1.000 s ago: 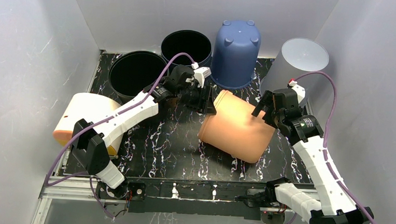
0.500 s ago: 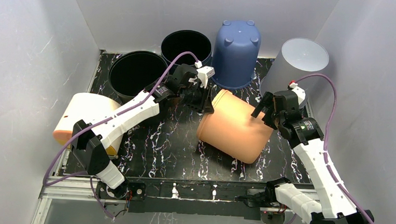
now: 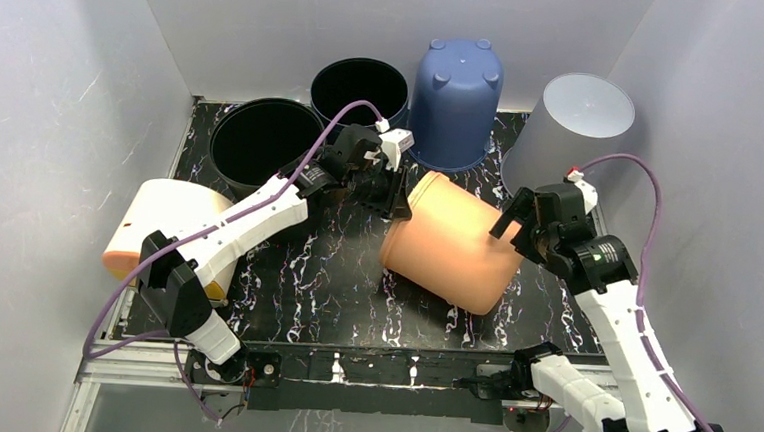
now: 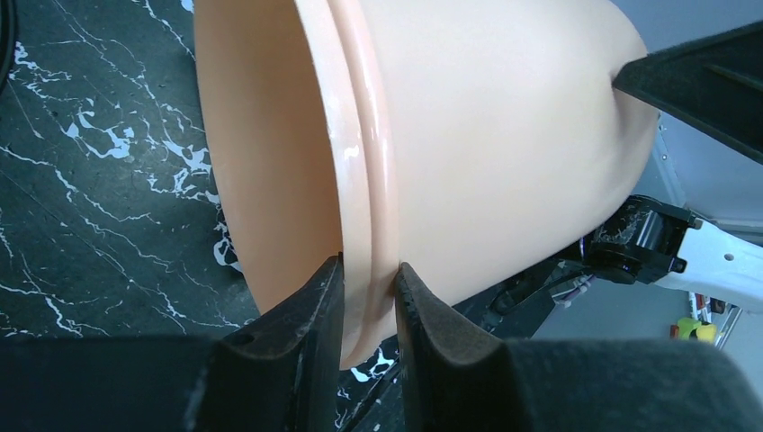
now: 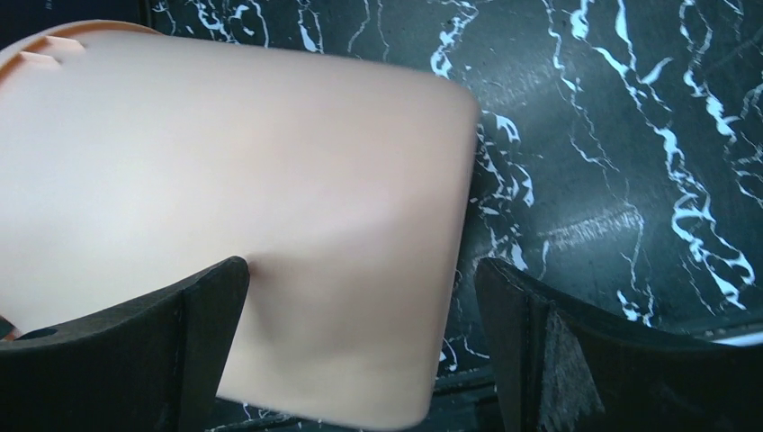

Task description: Turn the large container upside down

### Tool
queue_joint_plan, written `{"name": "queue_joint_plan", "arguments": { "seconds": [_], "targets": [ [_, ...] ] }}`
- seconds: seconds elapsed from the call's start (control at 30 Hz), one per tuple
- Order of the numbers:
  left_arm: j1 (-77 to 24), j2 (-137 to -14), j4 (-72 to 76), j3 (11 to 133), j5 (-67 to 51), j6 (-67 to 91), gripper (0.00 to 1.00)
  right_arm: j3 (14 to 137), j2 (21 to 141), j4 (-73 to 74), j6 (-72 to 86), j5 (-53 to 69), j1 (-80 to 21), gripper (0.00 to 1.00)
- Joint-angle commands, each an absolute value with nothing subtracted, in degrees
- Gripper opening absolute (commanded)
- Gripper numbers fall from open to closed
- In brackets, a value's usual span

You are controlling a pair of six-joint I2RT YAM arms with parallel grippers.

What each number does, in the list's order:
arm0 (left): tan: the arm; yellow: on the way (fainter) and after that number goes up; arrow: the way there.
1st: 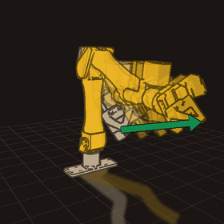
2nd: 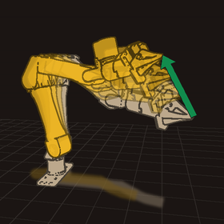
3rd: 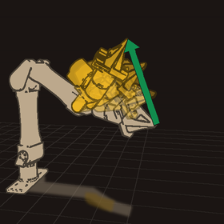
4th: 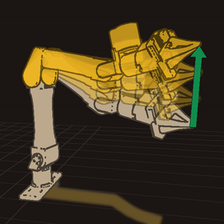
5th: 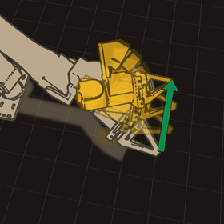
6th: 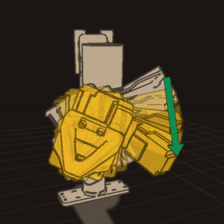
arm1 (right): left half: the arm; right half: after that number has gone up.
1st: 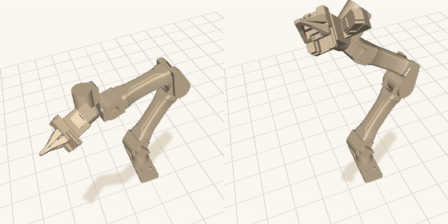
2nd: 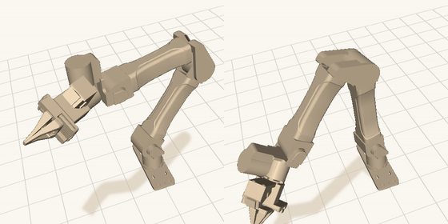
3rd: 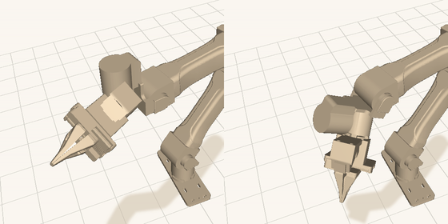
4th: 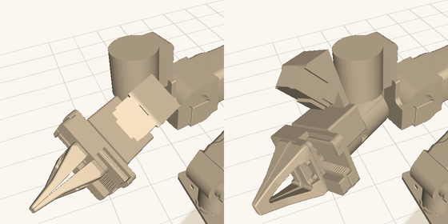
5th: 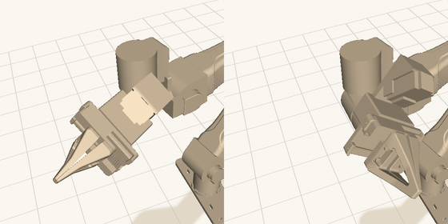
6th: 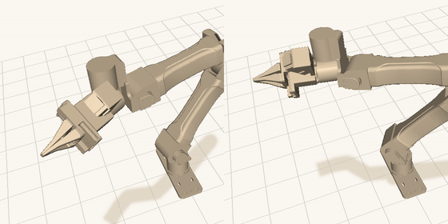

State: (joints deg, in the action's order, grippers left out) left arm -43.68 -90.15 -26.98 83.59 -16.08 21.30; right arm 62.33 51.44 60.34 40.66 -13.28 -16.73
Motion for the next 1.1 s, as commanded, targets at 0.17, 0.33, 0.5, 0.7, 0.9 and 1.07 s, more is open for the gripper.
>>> {"name": "queue_joint_plan", "arguments": {
  "seconds": [0.17,0.33,0.5,0.7,0.9,1.07],
  "targets": [
    [-43.86,-90.29,-29.1,81.42,-13.62,21.08,0.0,64.73,46.58,68.52,45.41,-16.21,-16.79,0.98],
    [-43.86,-89.66,-29.29,80.87,-13.51,21.01,0.0,60.16,43.29,62.38,45.47,-9.5,-16.73,0.98],
    [-43.85,-89.37,-29.77,80.52,-13.7,20.75,0.0,56.29,40.64,58.51,47.02,-6.35,-16.79,0.98],
    [-43.86,-89.15,-30.22,80.33,-13.96,19.98,0.0,52.58,38.06,53.95,47.72,-4.97,-16.79,0.98],
    [-43.79,-88.99,-30.4,80.11,-15.09,19.08,0.0,49.64,35.28,48.98,47.77,-4.27,-16.78,0.98],
    [-43.73,-89.15,-30.05,79.81,-16.55,18.73,0.0,49.84,33.64,46.29,46.7,-1.23,-16.78,0.98]
  ]
}}
